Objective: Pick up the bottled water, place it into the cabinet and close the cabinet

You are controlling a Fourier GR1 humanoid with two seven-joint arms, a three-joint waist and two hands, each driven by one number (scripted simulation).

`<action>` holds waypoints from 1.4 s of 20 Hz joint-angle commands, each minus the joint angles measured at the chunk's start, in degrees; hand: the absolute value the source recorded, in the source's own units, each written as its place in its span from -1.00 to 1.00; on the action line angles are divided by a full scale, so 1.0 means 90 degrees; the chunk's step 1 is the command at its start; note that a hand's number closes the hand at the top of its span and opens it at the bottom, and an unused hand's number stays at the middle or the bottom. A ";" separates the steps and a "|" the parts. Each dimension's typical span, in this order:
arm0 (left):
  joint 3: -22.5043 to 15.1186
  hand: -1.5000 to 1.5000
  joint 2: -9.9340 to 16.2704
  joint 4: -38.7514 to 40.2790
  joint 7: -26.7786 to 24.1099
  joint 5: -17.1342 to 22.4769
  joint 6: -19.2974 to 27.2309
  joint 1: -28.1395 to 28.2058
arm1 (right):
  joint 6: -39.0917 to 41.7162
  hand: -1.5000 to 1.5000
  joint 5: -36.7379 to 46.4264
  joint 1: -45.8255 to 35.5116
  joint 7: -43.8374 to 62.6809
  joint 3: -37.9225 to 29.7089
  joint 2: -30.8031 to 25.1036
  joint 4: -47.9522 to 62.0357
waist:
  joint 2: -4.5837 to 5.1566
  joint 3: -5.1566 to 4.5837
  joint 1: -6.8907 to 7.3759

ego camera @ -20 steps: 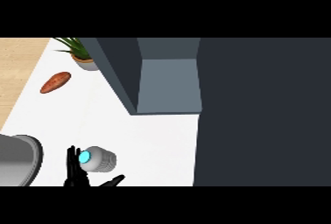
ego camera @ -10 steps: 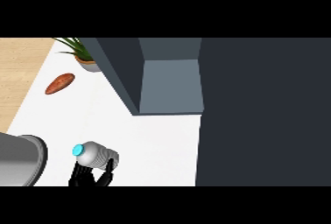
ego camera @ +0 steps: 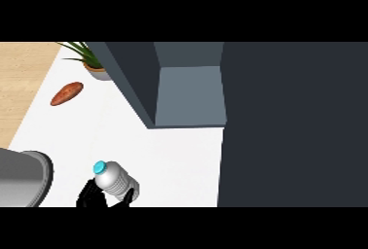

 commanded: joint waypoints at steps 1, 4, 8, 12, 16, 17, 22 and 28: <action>-0.0299 1.00 0.0438 0.0485 0.0530 -0.0220 -0.0781 -0.0819 | -0.0080 -1.00 -0.0313 -0.0331 0.0241 -0.0181 0.0002 -0.0204 | 0.0111 -0.0190 -0.0043; -0.0786 1.00 0.0409 0.0393 0.0493 -0.0616 -0.0962 -0.0849 | -0.0021 -1.00 -0.0131 -0.0083 0.0257 0.0257 0.0050 -0.0310 | 0.0093 -0.0196 -0.0131; -0.0772 1.00 0.0107 0.0741 0.0703 -0.0626 -0.0983 -0.1533 | -0.0045 -1.00 -0.0212 0.0079 0.0279 0.0127 0.0033 -0.0489 | 0.0071 -0.0187 -0.0095; -0.0710 1.00 0.0326 0.0542 0.1174 -0.0521 -0.1349 -0.1729 | 0.0123 -1.00 -0.0465 0.0397 0.0209 -0.0084 -0.0120 -0.0627 | 0.0044 -0.0179 -0.0063; -0.0787 1.00 0.0203 0.0015 0.1843 -0.0476 -0.1145 -0.1883 | -0.0023 -1.00 -0.0310 0.0055 0.0356 0.0142 0.0121 -0.0545 | 0.0046 -0.0177 0.0001; -0.0870 1.00 0.0137 -0.0562 0.2386 -0.0430 -0.0793 -0.2015 | -0.0014 -1.00 -0.0517 -0.0203 0.0477 -0.0210 -0.0001 -0.0326 | 0.0043 -0.0170 0.0058; -0.1579 1.00 -0.0104 -0.1307 0.2697 -0.0447 0.0065 -0.1796 | 0.0046 -1.00 -0.0669 -0.0196 0.0241 -0.0386 0.0050 -0.0249 | 0.0031 -0.0171 0.0020; -0.1678 1.00 -0.0111 -0.1252 0.2881 -0.1119 0.1016 -0.2703 | 0.0194 -1.00 -0.0676 -0.0052 0.0241 -0.0345 0.0050 -0.0348 | 0.0044 -0.0175 -0.0021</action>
